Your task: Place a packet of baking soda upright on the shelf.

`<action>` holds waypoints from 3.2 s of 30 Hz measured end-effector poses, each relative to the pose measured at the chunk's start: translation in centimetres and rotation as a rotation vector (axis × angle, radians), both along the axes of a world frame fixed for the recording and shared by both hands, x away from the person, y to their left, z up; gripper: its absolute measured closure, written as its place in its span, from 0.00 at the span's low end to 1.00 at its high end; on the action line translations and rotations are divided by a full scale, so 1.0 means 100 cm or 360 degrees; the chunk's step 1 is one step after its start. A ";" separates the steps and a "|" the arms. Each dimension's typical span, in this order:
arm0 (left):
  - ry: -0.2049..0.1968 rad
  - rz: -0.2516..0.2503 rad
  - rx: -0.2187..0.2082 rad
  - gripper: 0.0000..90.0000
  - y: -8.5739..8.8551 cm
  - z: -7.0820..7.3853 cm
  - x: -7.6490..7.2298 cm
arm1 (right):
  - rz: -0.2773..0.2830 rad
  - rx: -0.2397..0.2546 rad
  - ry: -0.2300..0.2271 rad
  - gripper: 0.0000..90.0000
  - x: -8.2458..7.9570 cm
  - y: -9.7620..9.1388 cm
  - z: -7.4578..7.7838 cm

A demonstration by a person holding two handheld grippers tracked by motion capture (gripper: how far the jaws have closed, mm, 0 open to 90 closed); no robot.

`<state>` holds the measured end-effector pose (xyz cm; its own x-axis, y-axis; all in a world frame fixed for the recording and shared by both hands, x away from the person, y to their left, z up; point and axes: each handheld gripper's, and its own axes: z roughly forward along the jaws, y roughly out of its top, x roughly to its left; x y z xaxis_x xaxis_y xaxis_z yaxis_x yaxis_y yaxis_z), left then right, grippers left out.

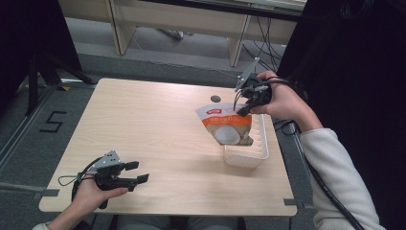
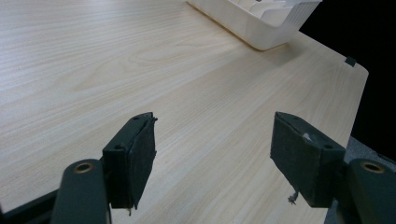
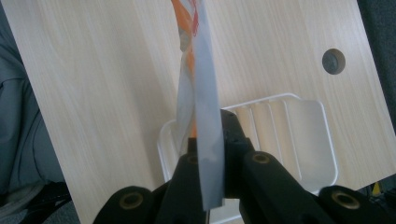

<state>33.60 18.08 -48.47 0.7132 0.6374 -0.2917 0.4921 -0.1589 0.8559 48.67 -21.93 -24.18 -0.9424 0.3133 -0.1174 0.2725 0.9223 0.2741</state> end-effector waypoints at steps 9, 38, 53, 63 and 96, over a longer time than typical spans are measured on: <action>-0.0015 -0.0012 0.0017 0.34 0.001 0.000 0.001 | -0.0049 -0.0010 -0.0028 1.00 0.002 -0.008 -0.001; 0.0002 0.0000 0.0003 0.33 0.001 0.000 0.001 | -0.0066 -0.0073 -0.0035 1.00 0.021 -0.034 -0.005; -0.0010 -0.0005 0.0007 0.33 0.001 0.000 0.001 | -0.0052 -0.0092 -0.0087 1.00 0.023 -0.032 -0.019; -0.0009 -0.0003 0.0004 0.33 0.001 0.000 0.001 | -0.0022 -0.0150 -0.0117 1.00 0.024 -0.030 -0.024; -0.0001 0.0004 0.0002 0.33 0.000 -0.001 0.001 | -0.0048 -0.0207 -0.0109 1.00 0.026 -0.038 -0.030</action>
